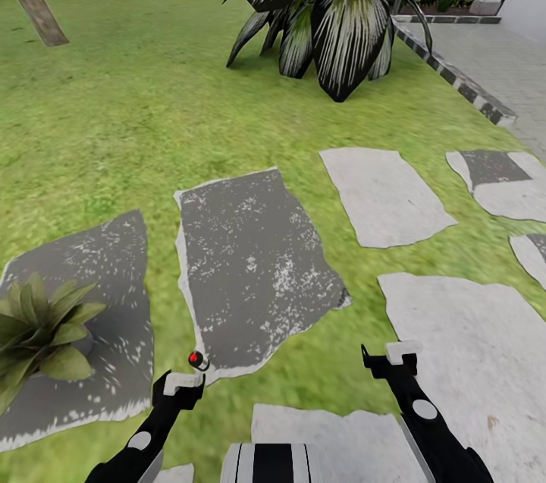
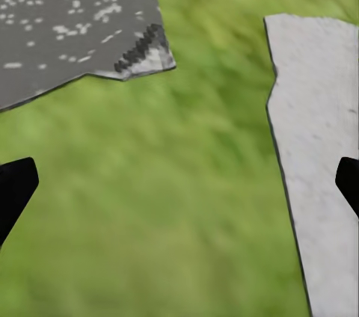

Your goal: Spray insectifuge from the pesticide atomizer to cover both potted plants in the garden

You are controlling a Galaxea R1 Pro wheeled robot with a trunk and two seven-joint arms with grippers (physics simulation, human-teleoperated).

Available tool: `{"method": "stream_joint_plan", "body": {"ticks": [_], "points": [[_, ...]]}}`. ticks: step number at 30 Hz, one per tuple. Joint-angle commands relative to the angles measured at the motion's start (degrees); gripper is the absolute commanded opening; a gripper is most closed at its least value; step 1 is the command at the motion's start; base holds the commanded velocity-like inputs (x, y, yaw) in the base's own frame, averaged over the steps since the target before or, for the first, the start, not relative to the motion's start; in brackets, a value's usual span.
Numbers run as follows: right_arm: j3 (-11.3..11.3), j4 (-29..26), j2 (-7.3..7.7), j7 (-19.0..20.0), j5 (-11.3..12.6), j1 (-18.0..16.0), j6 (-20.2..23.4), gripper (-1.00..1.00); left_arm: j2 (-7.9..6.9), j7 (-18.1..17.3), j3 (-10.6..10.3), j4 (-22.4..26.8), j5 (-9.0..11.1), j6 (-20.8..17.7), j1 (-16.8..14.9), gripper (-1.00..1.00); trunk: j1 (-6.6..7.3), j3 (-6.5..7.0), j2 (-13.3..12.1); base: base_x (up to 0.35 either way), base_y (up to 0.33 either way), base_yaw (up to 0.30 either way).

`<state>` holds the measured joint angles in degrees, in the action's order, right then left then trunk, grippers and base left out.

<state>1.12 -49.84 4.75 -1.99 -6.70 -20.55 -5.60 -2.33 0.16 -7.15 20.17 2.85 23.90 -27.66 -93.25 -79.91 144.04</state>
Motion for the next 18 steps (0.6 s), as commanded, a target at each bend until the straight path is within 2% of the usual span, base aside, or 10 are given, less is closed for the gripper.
{"method": "stream_joint_plan", "body": {"ticks": [1, 18], "points": [[0.0, 0.0, -0.01, -0.2, -0.6, 0.0, -0.1, 1.00, -0.05, 0.0, -0.3, 0.0, 0.3, 0.2, 0.0, 1.00, 0.00, -0.03, 0.0, 0.052, 0.000, 0.000], [0.0, 0.0, -0.01, -0.2, -0.6, 0.0, -0.1, 1.00, -0.05, 0.0, -0.3, 0.0, 0.4, 0.2, 0.0, 1.00, 0.00, -0.03, 0.0, 0.037, -0.022, 0.000]]}}
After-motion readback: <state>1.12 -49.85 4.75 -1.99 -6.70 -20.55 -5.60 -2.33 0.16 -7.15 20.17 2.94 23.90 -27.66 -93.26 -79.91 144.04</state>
